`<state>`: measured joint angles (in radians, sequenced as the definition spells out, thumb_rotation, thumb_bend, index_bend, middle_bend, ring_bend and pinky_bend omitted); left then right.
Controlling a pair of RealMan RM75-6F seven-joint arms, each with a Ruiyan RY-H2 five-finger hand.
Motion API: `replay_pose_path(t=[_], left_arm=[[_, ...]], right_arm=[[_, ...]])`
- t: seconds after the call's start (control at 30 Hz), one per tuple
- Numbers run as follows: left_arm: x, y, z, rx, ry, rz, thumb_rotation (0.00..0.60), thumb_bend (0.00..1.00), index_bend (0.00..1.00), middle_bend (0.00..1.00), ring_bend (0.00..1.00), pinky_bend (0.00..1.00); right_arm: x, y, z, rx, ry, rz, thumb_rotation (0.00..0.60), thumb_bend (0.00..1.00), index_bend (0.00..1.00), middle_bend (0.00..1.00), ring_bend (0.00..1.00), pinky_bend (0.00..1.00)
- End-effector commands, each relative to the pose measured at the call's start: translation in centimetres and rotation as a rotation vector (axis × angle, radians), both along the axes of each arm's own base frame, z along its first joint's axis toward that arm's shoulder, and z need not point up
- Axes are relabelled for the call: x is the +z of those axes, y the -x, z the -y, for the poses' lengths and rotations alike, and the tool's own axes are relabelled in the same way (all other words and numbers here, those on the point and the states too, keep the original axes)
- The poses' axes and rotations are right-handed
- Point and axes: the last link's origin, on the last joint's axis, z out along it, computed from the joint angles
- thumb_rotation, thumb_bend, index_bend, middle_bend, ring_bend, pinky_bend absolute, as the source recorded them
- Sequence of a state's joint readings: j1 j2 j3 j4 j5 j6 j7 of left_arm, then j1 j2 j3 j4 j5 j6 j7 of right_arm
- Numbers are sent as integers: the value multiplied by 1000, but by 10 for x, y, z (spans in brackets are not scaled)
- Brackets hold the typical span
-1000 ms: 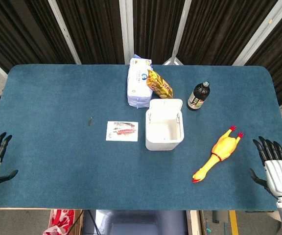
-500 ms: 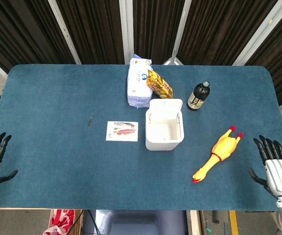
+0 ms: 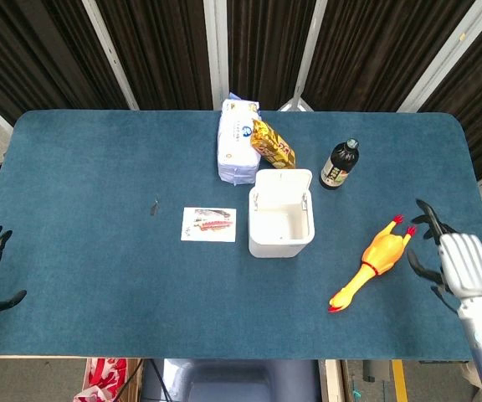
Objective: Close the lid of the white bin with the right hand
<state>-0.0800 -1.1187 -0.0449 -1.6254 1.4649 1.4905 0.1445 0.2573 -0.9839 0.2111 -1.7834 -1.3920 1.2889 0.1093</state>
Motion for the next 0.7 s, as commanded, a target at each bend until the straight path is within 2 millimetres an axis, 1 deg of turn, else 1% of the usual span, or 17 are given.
replay_pose_path(t=[0.03, 0.1, 0.17, 0.23, 0.33, 0.5, 0.57, 0.7], left_arm=[[-1, 0, -1, 3, 4, 2, 600, 0, 0, 0, 0, 0], [-2, 0, -2, 6, 8, 5, 600, 0, 0, 0, 0, 0], [-2, 0, -2, 9, 10, 6, 600, 0, 0, 0, 0, 0], [-2, 0, -2, 13, 10, 12, 600, 0, 0, 0, 0, 0], [-2, -1, -4, 18, 13, 23, 600, 0, 0, 0, 0, 0], [-4, -2, -6, 13, 23, 21, 600, 0, 0, 0, 0, 0], [-5, -2, -7, 9, 25, 12, 600, 0, 0, 0, 0, 0], [-6, -2, -8, 7, 29, 15, 600, 0, 0, 0, 0, 0]], right_arm=[[11, -25, 33, 10, -29, 92, 600, 685, 0, 631, 773, 823], [14, -37, 50, 4, -54, 128, 600, 726, 0, 672, 811, 842], [17, -46, 62, 2, -70, 133, 600, 753, 0, 703, 839, 857], [19, -56, 75, 2, -91, 130, 600, 771, 0, 716, 851, 863], [19, -70, 89, -5, -126, 143, 600, 787, 0, 732, 864, 864], [11, -93, 107, -33, -202, 231, 600, 816, 4, 785, 909, 889], [7, -100, 113, -51, -236, 266, 600, 818, 10, 790, 913, 895], [-1, -113, 123, -69, -285, 274, 600, 829, 67, 790, 913, 896]])
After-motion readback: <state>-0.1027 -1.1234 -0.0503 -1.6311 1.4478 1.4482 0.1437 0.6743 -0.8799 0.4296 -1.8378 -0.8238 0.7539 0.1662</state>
